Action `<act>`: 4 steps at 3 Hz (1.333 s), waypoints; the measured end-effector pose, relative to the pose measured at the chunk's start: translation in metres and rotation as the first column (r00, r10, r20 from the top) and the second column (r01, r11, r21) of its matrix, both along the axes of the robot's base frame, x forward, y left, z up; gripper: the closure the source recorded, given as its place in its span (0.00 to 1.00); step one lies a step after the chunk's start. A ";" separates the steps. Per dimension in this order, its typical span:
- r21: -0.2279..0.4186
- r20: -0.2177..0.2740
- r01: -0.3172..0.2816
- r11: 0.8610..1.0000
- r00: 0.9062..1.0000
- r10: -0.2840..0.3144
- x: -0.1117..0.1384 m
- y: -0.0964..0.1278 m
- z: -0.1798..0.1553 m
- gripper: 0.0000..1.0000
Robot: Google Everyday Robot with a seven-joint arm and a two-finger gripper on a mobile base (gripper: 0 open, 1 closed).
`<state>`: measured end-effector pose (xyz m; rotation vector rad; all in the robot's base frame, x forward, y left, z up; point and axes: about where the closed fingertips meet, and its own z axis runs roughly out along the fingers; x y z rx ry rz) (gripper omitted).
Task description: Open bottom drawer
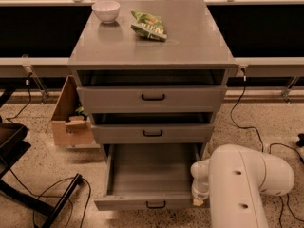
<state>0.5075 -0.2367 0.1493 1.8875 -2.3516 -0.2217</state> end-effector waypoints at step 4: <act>0.000 0.000 0.000 1.000 1.000 0.000 0.000 0.000 0.000 0.00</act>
Offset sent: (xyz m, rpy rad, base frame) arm 0.0000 0.0000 0.0000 0.0000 0.0000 0.0000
